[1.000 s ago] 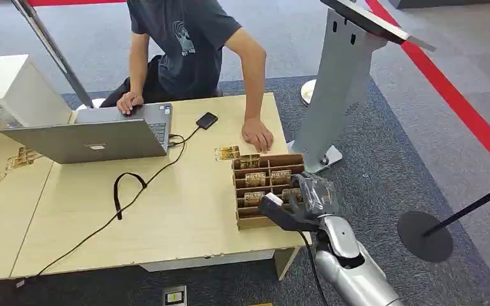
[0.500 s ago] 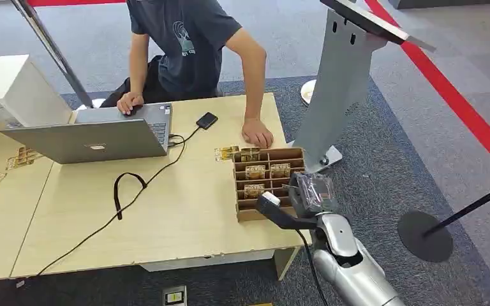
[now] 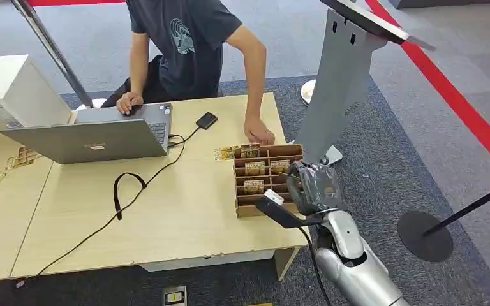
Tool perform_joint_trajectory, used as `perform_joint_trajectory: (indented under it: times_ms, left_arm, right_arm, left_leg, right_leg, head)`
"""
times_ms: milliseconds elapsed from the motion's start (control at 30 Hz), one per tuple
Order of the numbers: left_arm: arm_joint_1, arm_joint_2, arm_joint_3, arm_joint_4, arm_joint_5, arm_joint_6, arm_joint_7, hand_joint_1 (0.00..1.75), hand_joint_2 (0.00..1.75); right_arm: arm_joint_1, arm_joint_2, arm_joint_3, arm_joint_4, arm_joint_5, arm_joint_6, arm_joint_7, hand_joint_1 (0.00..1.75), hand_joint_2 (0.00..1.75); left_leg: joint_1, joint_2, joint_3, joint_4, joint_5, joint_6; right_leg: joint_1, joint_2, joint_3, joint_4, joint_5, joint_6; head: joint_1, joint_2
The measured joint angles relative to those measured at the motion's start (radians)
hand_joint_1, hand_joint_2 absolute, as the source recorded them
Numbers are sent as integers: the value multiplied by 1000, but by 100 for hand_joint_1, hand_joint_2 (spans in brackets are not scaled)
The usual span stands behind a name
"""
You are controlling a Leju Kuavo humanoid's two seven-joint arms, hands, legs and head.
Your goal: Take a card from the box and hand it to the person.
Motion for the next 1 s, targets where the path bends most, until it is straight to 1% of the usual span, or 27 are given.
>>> perform_joint_trajectory:
  times_ms: [67, 167, 233, 400, 467, 600, 1000]
  left_arm:
    - [-1, 0, 0, 0, -2, 0, 1, 0, 0]
    - [-2, 0, 0, 0, -3, 0, 1, 0, 0]
    - [-2, 0, 0, 0, -3, 0, -1, 0, 0]
    - [-1, 0, 0, 0, -6, -2, -5, 0, 0]
    - [-1, 0, 0, 0, -10, -7, -5, 0, 0]
    - [-2, -2, 0, 0, -19, -11, -3, 0, 0]
    - [-7, -9, 0, 0, -21, -15, 10, 0, 0]
  right_arm:
    - [0, -1, -2, -16, -10, -7, -17, 175, 175]
    - [7, -2, -3, -88, -37, -13, -63, 175, 175]
    - [2, -1, -4, -124, -48, -11, -81, 175, 175]
    - [-10, 7, 0, -181, -85, 36, -138, 175, 175]
    - [-23, 16, 2, -182, -93, 49, -161, 175, 175]
    - [-55, 40, 9, -167, -101, 49, -194, 175, 175]
    - [-128, 91, 39, -71, -116, 22, -208, 175, 175]
  left_leg:
    - [0, 0, 0, 0, 0, 0]
    - [0, 0, -1, 0, 0, 0]
    - [0, 0, 0, 0, 0, 0]
    - [0, 0, -1, 0, 0, 0]
    - [0, 0, -1, 0, 0, 0]
    - [0, 0, -1, 0, 0, 0]
    - [0, 0, -2, 0, 0, 0]
  right_leg:
    - [0, 0, 0, 0, 0, 0]
    - [0, 0, 0, 0, 0, 0]
    - [0, 0, 0, 0, 0, 0]
    - [0, 0, 0, 0, 0, 0]
    - [0, 0, 0, 0, 0, 0]
    - [0, 0, 0, 0, 0, 0]
    - [0, 0, 0, 0, 0, 0]
  head:
    - [0, 0]
    - [0, 0]
    - [0, 0]
    - [0, 0]
    - [0, 0]
    - [0, 0]
    - [0, 0]
